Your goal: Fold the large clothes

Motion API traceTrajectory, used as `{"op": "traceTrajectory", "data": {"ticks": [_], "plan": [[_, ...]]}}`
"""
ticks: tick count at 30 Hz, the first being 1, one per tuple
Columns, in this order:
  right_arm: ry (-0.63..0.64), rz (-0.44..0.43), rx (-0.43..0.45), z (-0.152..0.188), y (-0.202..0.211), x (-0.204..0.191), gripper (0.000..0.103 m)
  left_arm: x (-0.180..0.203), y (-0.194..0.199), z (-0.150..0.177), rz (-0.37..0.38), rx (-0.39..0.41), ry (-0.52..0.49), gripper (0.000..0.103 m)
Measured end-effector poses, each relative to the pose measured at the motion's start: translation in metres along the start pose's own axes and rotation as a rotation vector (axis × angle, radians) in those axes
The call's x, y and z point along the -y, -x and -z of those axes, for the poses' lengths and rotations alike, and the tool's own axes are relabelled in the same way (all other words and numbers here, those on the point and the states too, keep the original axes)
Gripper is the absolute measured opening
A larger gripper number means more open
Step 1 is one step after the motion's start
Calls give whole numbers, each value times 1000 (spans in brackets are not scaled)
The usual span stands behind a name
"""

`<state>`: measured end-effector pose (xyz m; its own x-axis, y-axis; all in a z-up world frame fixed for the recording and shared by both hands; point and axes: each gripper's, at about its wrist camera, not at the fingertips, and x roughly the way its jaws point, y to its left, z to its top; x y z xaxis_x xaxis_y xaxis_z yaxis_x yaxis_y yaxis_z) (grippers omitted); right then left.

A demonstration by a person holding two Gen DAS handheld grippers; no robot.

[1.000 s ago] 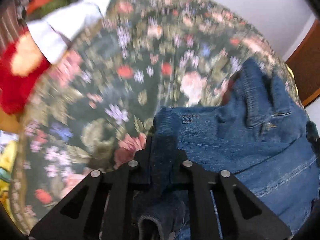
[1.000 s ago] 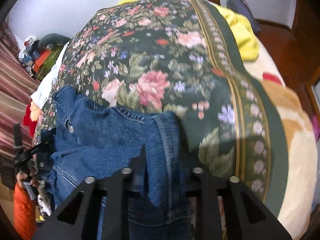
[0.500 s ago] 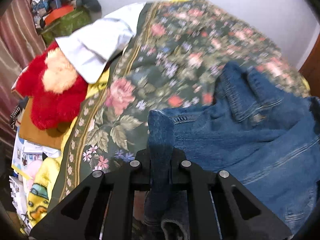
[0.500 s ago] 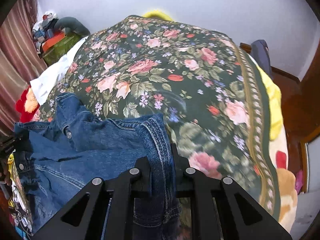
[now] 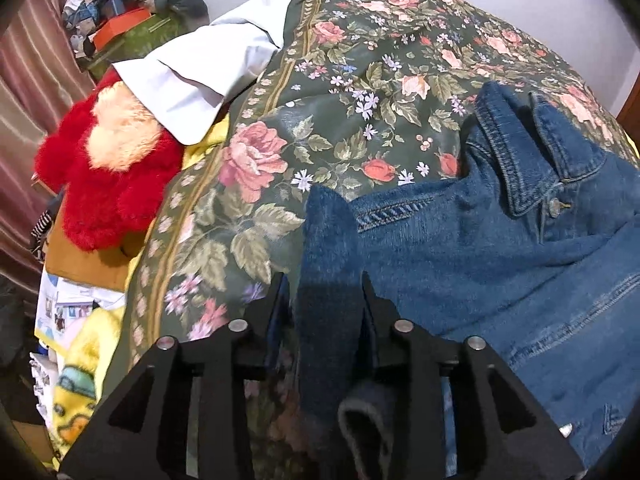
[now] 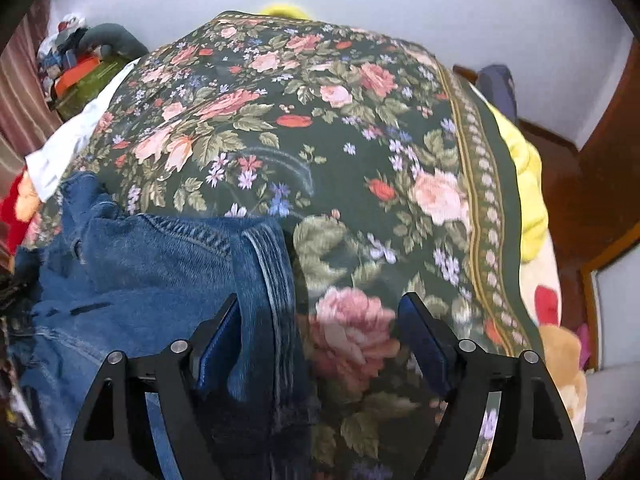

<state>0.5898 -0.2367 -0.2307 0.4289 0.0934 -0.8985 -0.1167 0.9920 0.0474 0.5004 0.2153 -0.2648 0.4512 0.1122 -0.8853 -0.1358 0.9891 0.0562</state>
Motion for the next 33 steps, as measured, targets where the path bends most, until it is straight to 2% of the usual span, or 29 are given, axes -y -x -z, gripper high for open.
{"op": "traceTrajectory", "data": {"ticks": [4, 8, 16, 18, 20, 23, 27, 33], "plan": [[-44, -57, -3, 6, 28, 5, 77, -7, 31, 3, 7, 31, 29, 36], [-49, -84, 22, 15, 71, 2, 77, -6, 85, 8, 14, 133, 16, 39], [64, -89, 159, 44, 180, -30, 79, 4, 197, 41, 54, 310, -22, 58], [95, -96, 193, 56, 205, -40, 85, 5, 216, 51, 67, 346, -25, 63], [125, -100, 234, 72, 229, -50, 97, 6, 236, 65, 99, 375, -31, 67], [162, -108, 284, 95, 256, -63, 99, 7, 253, 85, 124, 389, -32, 75], [190, -99, 304, 126, 272, -75, 101, 8, 258, 113, 97, 384, -47, 82], [198, -92, 236, 167, 264, -81, 101, 2, 231, 158, 118, 263, -4, 83]]}}
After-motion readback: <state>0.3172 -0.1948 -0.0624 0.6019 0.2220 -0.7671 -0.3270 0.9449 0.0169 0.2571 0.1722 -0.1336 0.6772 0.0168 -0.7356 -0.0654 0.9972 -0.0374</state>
